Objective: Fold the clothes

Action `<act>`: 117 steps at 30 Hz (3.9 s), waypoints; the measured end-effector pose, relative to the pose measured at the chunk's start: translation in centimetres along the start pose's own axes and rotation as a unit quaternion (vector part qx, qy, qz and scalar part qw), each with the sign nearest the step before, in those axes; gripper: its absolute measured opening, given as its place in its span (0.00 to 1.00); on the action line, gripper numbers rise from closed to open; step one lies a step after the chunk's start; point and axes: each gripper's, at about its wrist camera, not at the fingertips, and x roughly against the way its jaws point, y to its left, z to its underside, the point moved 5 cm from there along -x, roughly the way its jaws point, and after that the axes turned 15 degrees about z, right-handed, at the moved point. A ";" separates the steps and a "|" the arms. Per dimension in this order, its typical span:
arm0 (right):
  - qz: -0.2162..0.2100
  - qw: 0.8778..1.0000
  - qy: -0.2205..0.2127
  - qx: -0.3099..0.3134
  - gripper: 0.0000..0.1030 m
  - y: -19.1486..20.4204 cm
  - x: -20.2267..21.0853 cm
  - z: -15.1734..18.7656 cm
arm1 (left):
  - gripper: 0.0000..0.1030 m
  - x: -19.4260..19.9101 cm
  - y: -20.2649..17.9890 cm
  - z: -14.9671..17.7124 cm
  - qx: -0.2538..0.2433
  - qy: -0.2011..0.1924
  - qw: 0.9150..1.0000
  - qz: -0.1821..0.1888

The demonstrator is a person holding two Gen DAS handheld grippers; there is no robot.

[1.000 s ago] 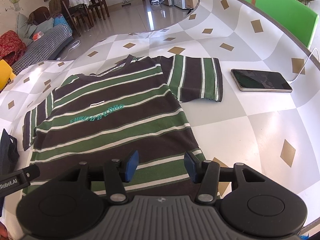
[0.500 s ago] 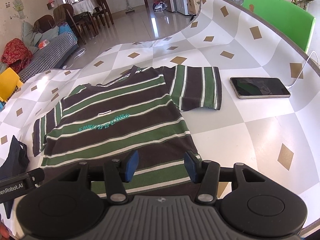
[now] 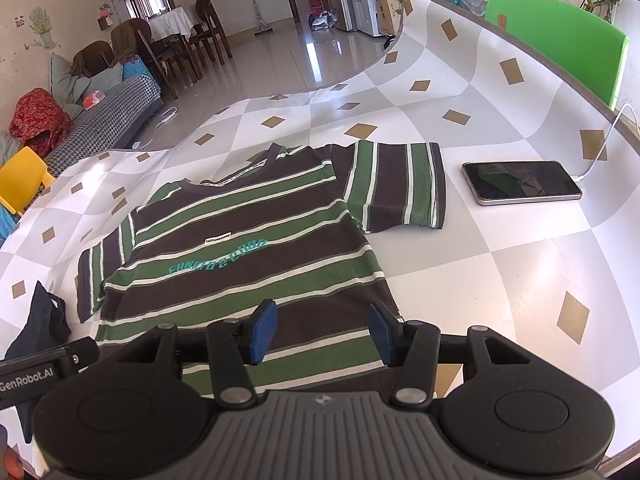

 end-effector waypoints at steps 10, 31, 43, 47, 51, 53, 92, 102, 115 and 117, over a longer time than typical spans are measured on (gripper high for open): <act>-0.002 1.000 0.008 -0.004 0.48 -0.1 -0.2 0.0 | 1.00 0.4 -0.5 -0.2 -0.006 0.000 1.000 0.001; -0.003 1.000 0.020 -0.019 0.48 -1.0 0.1 -0.8 | 1.00 -0.7 0.0 -1.0 0.036 0.020 0.999 0.015; -0.006 1.000 0.022 -0.017 0.48 -0.5 -0.1 -0.8 | 1.00 -0.5 -0.3 -1.8 0.057 0.010 0.998 0.038; -0.009 1.000 0.025 -0.015 0.48 -0.4 -0.1 -1.0 | 1.00 -0.4 -0.5 -2.2 0.039 0.008 0.999 0.018; 0.000 1.000 0.027 -0.009 0.48 -0.4 -0.1 -1.2 | 1.00 -0.8 -0.5 -2.2 0.042 0.014 0.999 0.019; 0.006 1.000 0.028 -0.007 0.48 -0.3 -0.1 -1.2 | 1.00 -1.0 -0.5 -2.2 0.044 0.016 0.999 0.016; 0.002 0.999 0.028 -0.042 0.48 -2.0 0.2 -2.6 | 1.00 -2.8 -1.7 -1.7 0.032 0.036 0.999 -0.011; 0.004 0.998 0.026 -0.048 0.48 -2.4 0.3 -2.7 | 1.00 -2.6 -2.0 -1.7 0.030 0.036 0.999 -0.011; 0.010 0.998 0.024 -0.049 0.48 -2.6 0.1 -2.7 | 1.00 -1.0 -1.1 -2.4 0.039 0.021 0.999 -0.012; 0.006 0.999 0.030 -0.045 0.48 -2.4 -0.1 -2.5 | 1.00 -0.8 -1.1 -2.3 0.037 0.022 0.999 -0.013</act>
